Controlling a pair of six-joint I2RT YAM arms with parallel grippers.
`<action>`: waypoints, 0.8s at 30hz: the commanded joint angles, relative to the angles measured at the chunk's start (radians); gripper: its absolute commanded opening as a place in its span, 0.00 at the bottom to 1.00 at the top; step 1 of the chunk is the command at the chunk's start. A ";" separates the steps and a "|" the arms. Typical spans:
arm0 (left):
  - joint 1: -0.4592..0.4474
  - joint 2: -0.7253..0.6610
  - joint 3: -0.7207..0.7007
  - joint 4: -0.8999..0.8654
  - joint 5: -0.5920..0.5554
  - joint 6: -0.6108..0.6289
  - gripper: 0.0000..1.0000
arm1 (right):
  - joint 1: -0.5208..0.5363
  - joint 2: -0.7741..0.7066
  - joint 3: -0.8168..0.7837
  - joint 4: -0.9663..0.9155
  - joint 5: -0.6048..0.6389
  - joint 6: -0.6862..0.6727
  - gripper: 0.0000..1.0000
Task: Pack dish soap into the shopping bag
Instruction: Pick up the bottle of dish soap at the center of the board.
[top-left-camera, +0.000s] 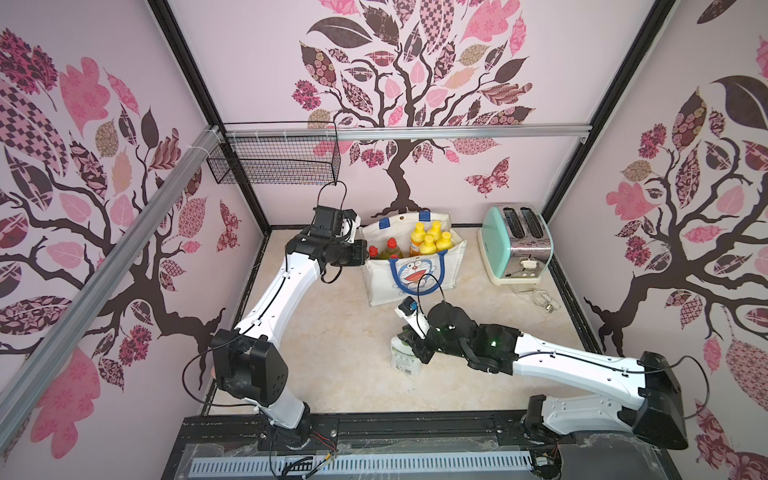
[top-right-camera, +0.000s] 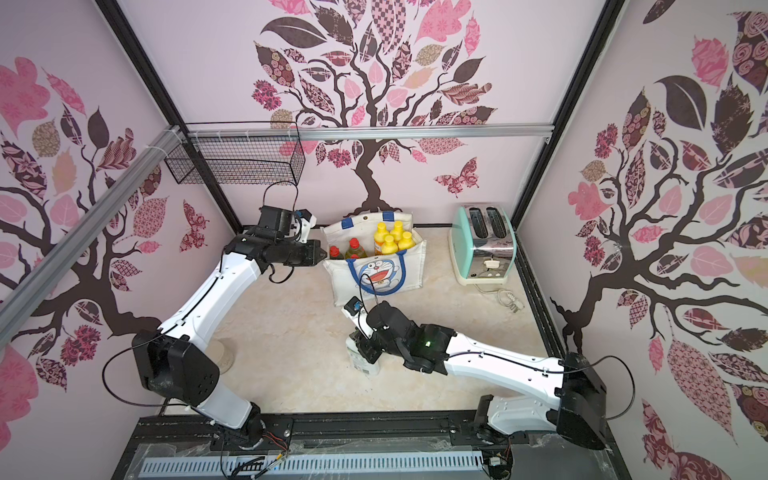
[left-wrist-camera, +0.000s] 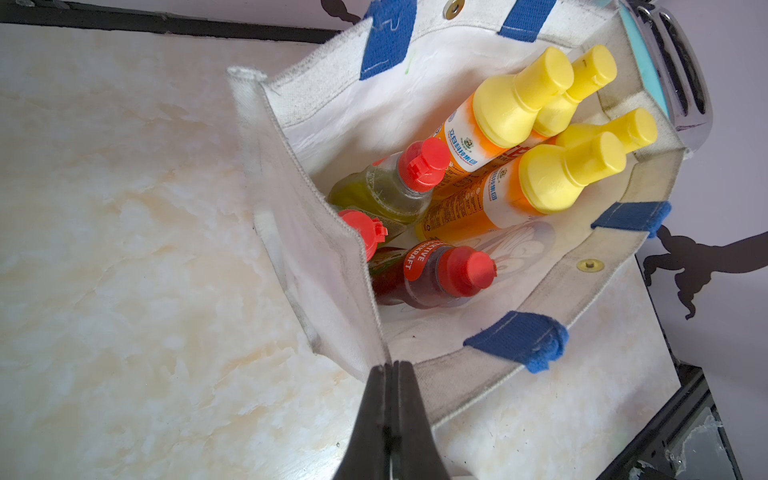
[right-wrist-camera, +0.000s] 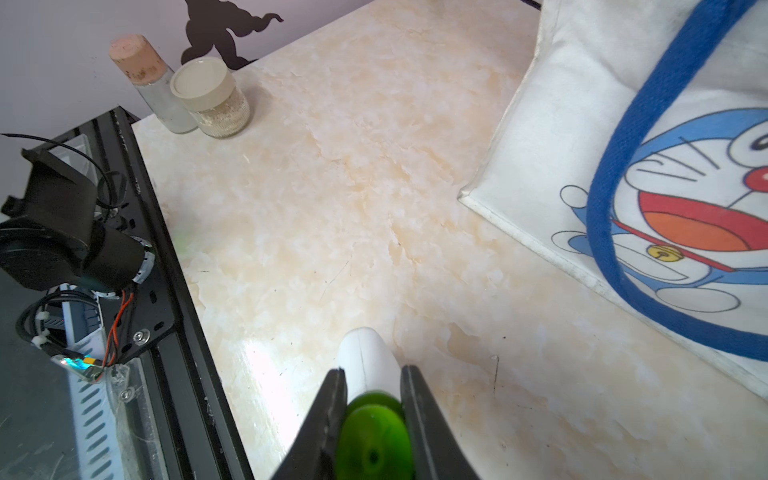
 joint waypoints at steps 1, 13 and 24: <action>-0.010 -0.020 -0.012 -0.004 0.007 0.004 0.00 | -0.024 -0.004 0.094 -0.026 0.036 -0.021 0.00; -0.036 -0.014 -0.024 0.017 0.023 -0.011 0.00 | -0.145 0.042 0.333 -0.179 0.026 -0.078 0.00; -0.062 -0.002 -0.021 -0.003 -0.006 0.000 0.00 | -0.242 0.209 0.719 -0.400 0.116 -0.075 0.00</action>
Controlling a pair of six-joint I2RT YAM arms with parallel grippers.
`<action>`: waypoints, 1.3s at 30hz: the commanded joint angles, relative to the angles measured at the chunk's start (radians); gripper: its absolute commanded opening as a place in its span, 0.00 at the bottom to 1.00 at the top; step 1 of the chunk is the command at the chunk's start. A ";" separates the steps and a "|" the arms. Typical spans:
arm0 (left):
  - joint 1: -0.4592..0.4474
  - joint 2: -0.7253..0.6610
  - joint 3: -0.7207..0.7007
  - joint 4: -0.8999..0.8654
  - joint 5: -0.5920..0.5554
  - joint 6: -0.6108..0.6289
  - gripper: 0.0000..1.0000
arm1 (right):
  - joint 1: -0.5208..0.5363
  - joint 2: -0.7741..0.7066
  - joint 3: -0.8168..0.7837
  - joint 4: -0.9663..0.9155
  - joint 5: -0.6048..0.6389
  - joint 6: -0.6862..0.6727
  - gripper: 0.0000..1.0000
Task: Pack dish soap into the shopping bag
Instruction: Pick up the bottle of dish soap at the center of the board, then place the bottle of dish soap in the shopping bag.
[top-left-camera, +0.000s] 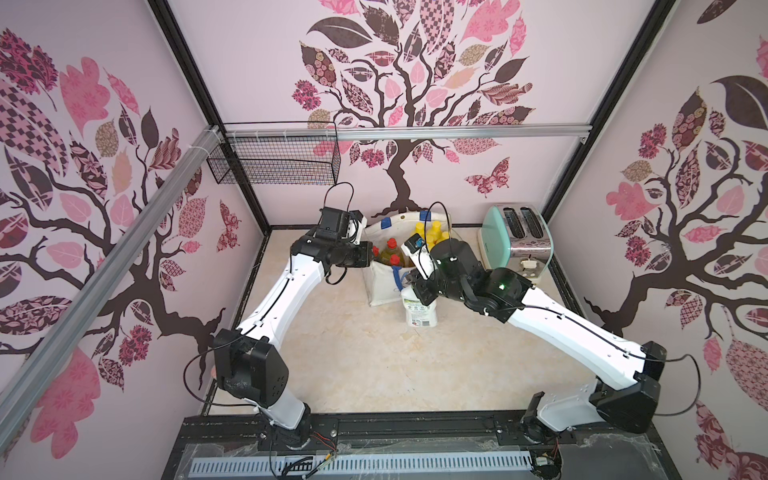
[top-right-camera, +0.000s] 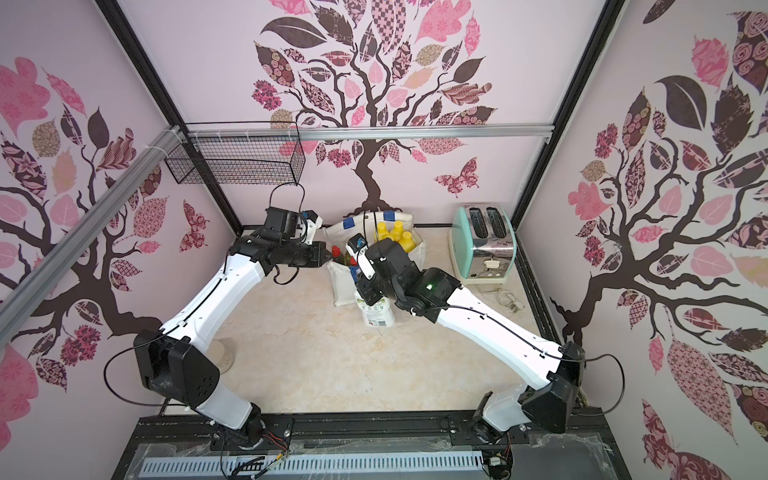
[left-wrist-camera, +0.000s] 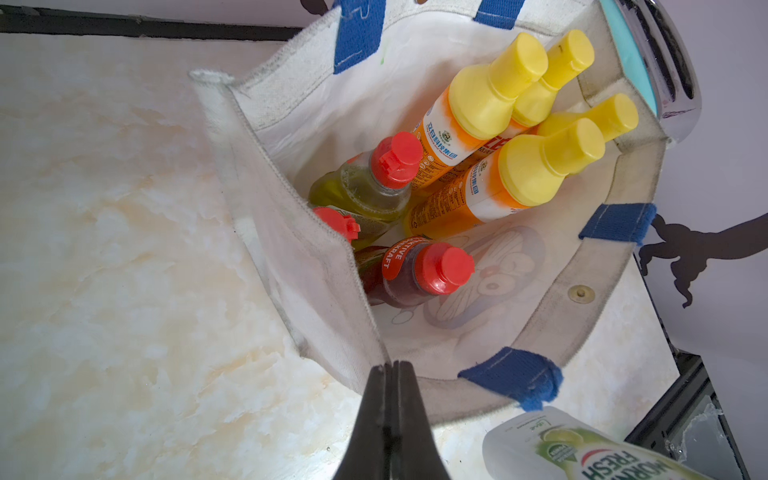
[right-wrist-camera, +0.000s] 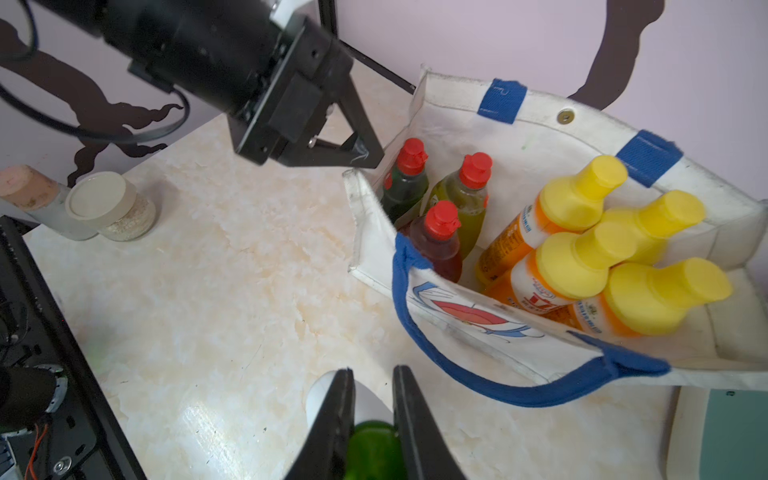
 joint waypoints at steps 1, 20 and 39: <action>-0.020 -0.001 -0.014 -0.016 0.007 0.003 0.00 | -0.035 0.019 0.146 -0.039 0.051 -0.002 0.00; -0.021 0.025 -0.008 -0.011 0.033 0.014 0.00 | -0.132 0.458 1.042 -0.306 0.074 -0.048 0.00; -0.021 0.030 -0.015 -0.002 0.070 0.014 0.00 | -0.165 0.564 0.974 0.101 0.126 -0.115 0.00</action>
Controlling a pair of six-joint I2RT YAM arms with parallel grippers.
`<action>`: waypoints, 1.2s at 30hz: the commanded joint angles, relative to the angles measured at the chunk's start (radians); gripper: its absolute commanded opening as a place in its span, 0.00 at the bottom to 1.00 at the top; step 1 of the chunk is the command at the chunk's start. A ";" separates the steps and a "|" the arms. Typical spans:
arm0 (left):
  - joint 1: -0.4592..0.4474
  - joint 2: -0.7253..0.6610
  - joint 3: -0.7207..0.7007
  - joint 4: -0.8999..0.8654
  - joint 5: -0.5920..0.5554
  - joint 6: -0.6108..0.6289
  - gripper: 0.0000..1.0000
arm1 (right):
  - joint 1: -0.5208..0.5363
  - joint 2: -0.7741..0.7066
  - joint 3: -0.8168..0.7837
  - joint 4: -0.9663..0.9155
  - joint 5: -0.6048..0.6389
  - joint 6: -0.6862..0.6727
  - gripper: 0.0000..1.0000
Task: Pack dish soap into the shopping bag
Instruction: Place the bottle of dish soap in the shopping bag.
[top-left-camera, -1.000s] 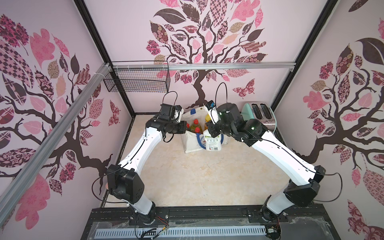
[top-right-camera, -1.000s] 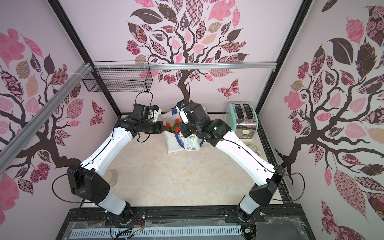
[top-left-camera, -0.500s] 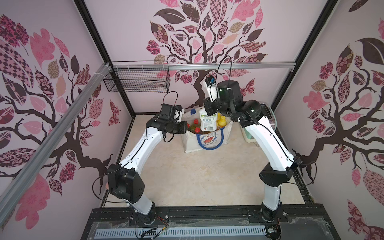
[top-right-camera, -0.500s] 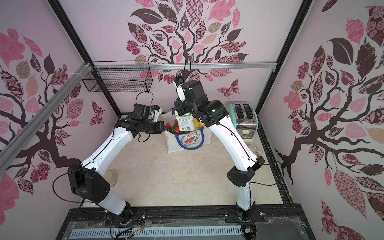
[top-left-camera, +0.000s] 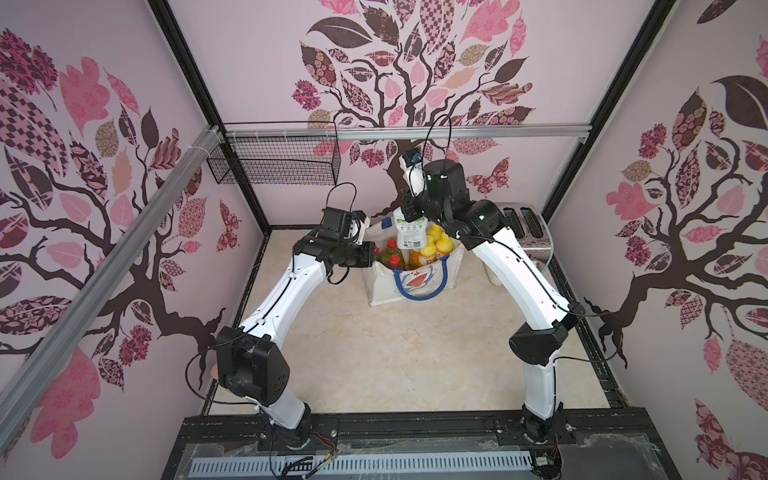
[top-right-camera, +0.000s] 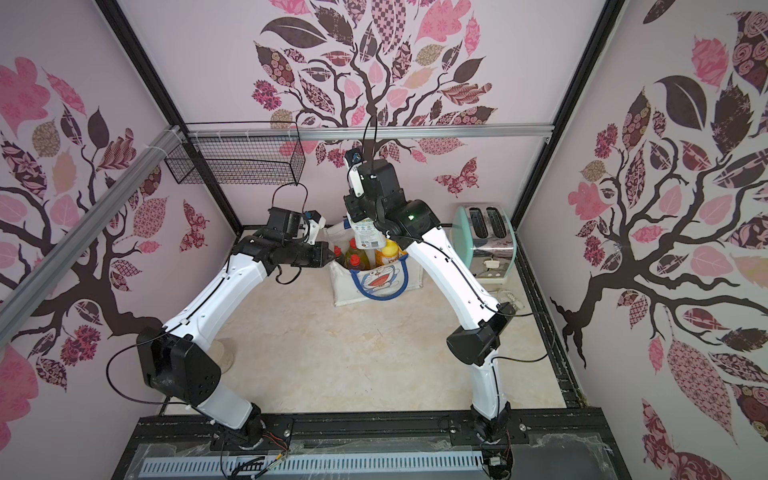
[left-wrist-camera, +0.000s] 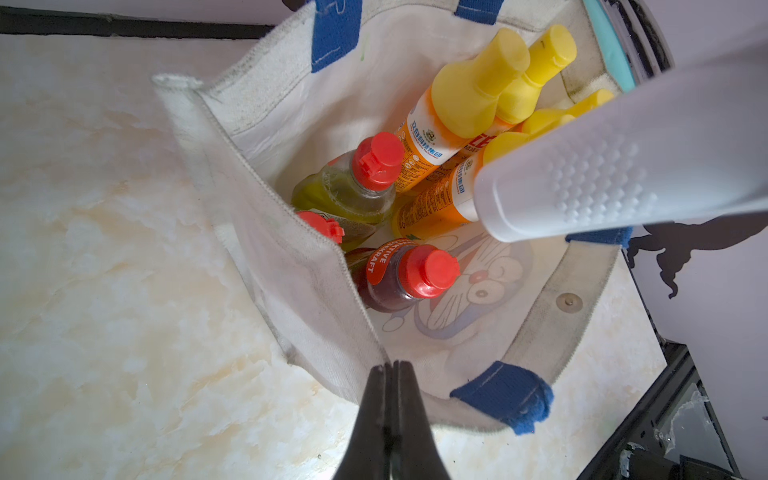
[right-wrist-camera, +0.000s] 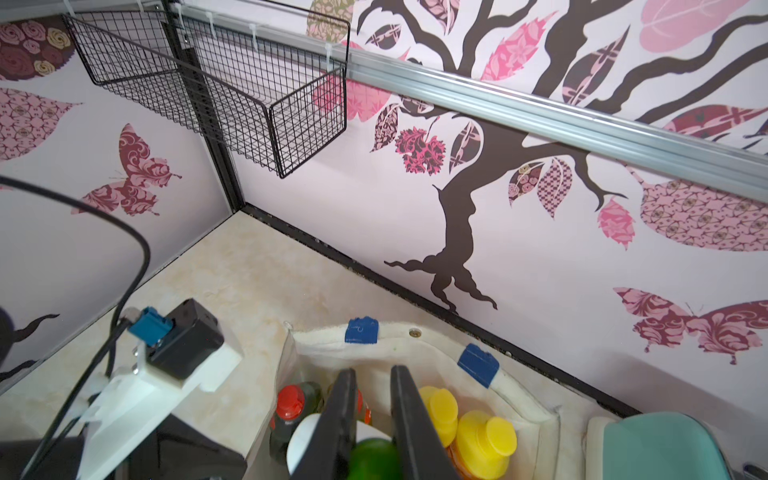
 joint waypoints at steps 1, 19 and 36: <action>-0.014 0.014 -0.017 -0.016 0.035 0.008 0.00 | -0.002 0.006 0.029 0.200 0.039 -0.033 0.00; -0.014 0.020 -0.021 -0.008 0.045 0.010 0.00 | -0.012 0.123 0.047 0.328 0.069 -0.057 0.00; -0.014 0.032 -0.007 -0.015 0.044 0.011 0.00 | -0.039 0.176 0.085 0.359 -0.009 -0.036 0.00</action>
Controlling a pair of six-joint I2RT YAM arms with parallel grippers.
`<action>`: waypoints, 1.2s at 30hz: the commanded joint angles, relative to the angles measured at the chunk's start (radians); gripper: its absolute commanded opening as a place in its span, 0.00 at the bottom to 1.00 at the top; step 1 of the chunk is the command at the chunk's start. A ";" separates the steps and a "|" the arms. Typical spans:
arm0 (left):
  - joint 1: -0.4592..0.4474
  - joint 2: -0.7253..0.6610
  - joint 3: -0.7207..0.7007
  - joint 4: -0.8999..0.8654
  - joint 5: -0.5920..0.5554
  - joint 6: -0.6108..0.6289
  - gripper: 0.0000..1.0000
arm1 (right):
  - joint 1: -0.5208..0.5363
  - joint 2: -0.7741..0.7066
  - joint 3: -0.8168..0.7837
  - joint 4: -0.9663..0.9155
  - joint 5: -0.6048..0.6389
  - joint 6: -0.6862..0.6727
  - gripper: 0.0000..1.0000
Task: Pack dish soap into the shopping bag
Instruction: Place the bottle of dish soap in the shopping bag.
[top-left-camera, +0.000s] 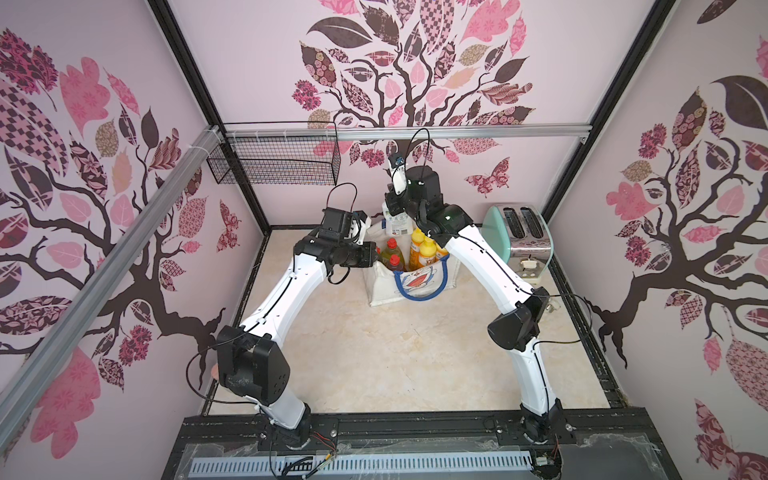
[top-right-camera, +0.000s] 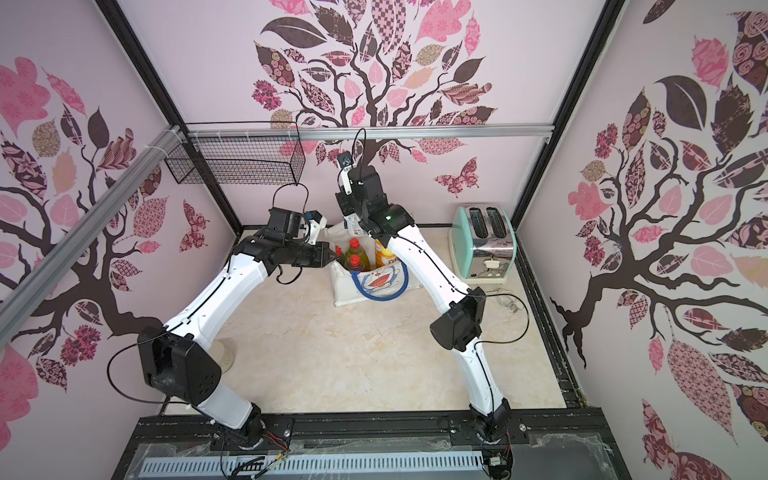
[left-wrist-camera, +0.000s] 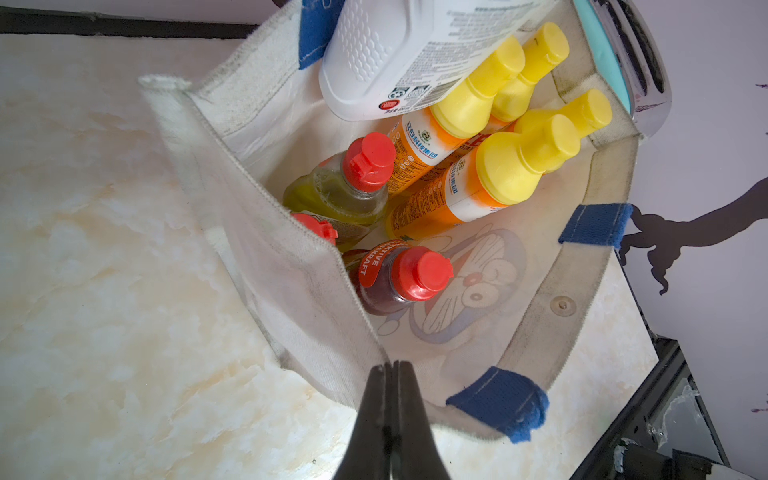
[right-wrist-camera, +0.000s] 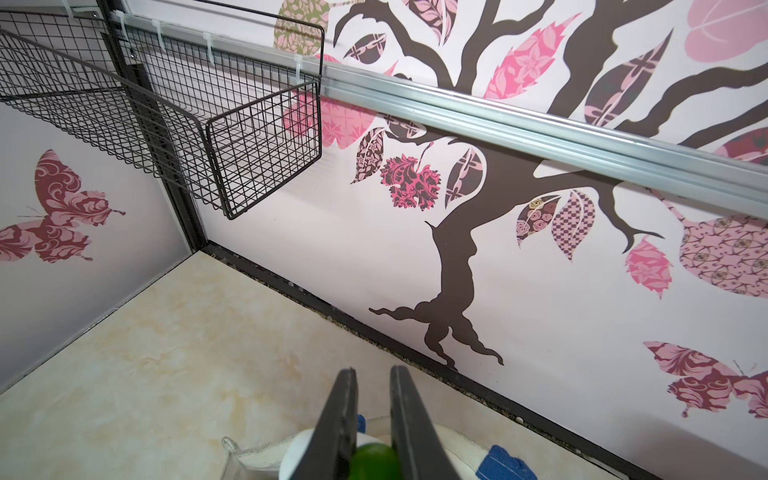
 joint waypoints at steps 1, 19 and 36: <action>-0.014 0.027 -0.001 -0.029 0.024 0.009 0.00 | -0.004 -0.010 0.051 0.100 -0.038 0.013 0.00; -0.014 0.023 -0.002 -0.021 0.009 0.008 0.00 | -0.003 -0.038 -0.127 0.151 -0.111 0.045 0.00; -0.013 -0.002 -0.018 -0.020 -0.006 0.005 0.00 | -0.004 -0.038 -0.290 0.228 -0.122 0.092 0.00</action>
